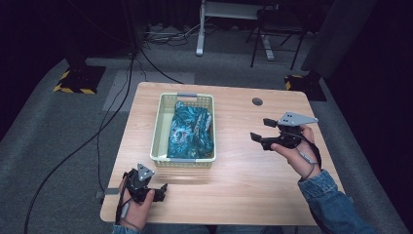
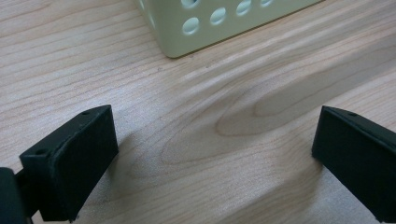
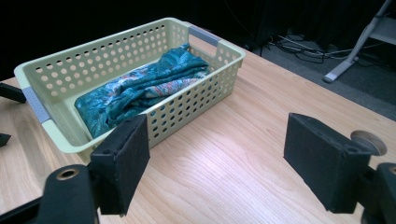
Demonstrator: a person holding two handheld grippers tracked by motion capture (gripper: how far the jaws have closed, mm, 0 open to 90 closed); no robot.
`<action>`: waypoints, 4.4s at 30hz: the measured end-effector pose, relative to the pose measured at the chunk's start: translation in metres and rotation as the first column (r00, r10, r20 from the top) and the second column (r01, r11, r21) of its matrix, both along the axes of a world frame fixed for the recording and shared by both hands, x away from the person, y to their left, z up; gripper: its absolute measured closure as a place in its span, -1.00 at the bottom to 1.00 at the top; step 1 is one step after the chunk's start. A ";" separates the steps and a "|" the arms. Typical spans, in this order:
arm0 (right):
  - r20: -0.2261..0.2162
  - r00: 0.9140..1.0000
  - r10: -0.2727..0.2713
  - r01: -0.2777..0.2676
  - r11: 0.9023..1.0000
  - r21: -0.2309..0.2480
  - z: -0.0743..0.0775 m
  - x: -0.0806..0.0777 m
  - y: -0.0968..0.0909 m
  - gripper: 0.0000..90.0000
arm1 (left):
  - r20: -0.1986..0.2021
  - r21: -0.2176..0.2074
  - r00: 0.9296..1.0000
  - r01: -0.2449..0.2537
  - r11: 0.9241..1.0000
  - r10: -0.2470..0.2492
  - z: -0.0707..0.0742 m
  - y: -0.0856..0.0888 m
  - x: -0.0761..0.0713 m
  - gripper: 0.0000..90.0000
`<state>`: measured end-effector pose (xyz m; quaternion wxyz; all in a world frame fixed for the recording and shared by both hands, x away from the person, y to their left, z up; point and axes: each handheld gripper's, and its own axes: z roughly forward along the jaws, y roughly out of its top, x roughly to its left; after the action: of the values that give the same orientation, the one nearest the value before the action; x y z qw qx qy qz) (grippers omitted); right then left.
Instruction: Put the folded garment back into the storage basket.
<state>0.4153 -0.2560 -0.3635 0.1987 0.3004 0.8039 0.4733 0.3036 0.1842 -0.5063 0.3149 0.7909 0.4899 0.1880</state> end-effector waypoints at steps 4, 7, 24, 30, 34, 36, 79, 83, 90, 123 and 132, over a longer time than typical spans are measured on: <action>-0.005 1.000 -0.009 0.009 1.000 0.005 -0.002 -0.002 -0.007 -0.50 | 0.000 0.000 1.000 0.000 1.000 0.000 0.000 0.000 0.000 -1.00; -0.004 1.000 -0.015 0.015 1.000 0.009 -0.002 -0.004 -0.011 -0.50 | 0.000 0.000 1.000 0.000 1.000 0.000 0.000 0.000 0.000 -1.00; -0.005 0.998 -0.058 0.058 0.998 0.009 -0.003 -0.014 -0.037 -0.50 | 0.001 0.000 1.000 -0.002 1.000 0.002 0.000 0.000 0.001 -1.00; -0.006 0.997 -0.073 0.073 0.997 0.003 -0.003 -0.017 -0.044 -0.51 | 0.001 -0.001 1.000 -0.003 1.000 0.003 0.000 -0.001 0.001 -1.00; -0.010 0.996 -0.085 0.085 0.996 0.003 -0.004 -0.019 -0.050 -0.51 | 0.001 -0.002 1.000 -0.004 1.000 0.004 0.000 -0.001 0.001 -1.00; -0.011 0.996 -0.089 0.089 0.996 0.002 -0.004 -0.019 -0.052 -0.51 | 0.001 -0.002 1.000 -0.004 1.000 0.004 0.000 -0.001 0.001 -1.00; -0.023 0.982 -0.185 0.185 0.983 -0.004 -0.010 -0.041 -0.097 -0.52 | 0.001 -0.001 1.000 -0.004 1.000 0.004 0.000 -0.001 0.001 -1.00; -0.024 0.981 -0.192 0.191 0.981 -0.006 -0.012 -0.043 -0.101 -0.52 | 0.001 -0.001 1.000 -0.004 1.000 0.004 0.000 -0.001 0.001 -1.00; -0.034 0.978 -0.208 0.208 0.978 -0.011 -0.015 -0.047 -0.109 -0.53 | 0.002 -0.001 1.000 -0.004 1.000 0.004 0.000 -0.001 0.001 -1.00; -0.075 0.955 -0.286 0.283 0.958 -0.038 -0.041 -0.060 -0.146 -0.54 | 0.001 -0.001 1.000 -0.003 1.000 0.003 0.000 -0.001 0.001 -1.00; -0.096 0.948 -0.302 0.299 0.953 -0.042 -0.052 -0.063 -0.152 -0.55 | 0.001 -0.001 1.000 -0.004 1.000 0.004 0.000 -0.001 0.001 -1.00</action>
<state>0.3527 -0.4083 -0.4155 0.2313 0.4403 0.7641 0.4109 0.3048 0.1835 -0.5064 0.3153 0.7897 0.4912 0.1888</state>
